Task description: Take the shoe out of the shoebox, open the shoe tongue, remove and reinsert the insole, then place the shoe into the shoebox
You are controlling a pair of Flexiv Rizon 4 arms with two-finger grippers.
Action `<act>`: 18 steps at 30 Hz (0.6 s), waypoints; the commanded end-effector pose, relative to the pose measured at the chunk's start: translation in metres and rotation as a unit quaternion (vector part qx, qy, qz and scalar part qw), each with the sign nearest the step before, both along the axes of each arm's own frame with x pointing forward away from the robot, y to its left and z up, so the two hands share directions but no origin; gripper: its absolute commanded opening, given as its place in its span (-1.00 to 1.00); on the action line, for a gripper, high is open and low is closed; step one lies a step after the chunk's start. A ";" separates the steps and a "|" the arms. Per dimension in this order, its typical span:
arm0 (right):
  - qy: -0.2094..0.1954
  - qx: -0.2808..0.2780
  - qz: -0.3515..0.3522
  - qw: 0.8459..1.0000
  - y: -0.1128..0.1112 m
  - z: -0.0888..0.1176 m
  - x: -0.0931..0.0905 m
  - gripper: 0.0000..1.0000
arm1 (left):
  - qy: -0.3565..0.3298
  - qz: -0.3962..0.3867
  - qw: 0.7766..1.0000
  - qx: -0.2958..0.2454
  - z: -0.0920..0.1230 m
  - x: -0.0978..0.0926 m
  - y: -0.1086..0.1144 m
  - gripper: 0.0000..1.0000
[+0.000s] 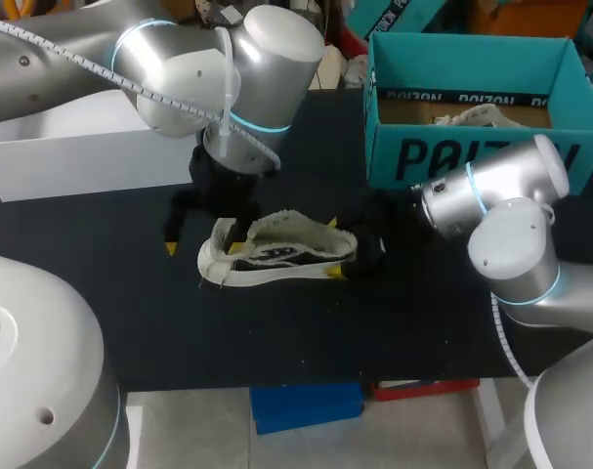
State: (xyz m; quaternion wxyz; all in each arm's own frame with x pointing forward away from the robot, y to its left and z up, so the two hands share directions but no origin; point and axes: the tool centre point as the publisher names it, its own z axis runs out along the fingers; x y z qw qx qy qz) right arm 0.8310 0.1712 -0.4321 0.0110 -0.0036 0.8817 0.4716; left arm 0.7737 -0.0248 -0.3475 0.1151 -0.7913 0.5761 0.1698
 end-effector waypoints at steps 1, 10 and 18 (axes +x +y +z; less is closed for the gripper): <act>0.001 -0.001 -0.001 1.000 -0.001 -0.002 0.001 -1.00 | 0.007 0.002 1.000 0.000 -0.016 0.002 0.005 1.00; 0.001 -0.001 -0.001 1.000 -0.001 -0.002 0.001 -1.00 | 0.000 -0.008 1.000 -0.015 -0.014 0.008 0.004 1.00; 0.001 -0.001 -0.001 1.000 -0.001 -0.002 0.001 -1.00 | -0.046 -0.125 0.981 -0.144 0.028 0.008 -0.013 1.00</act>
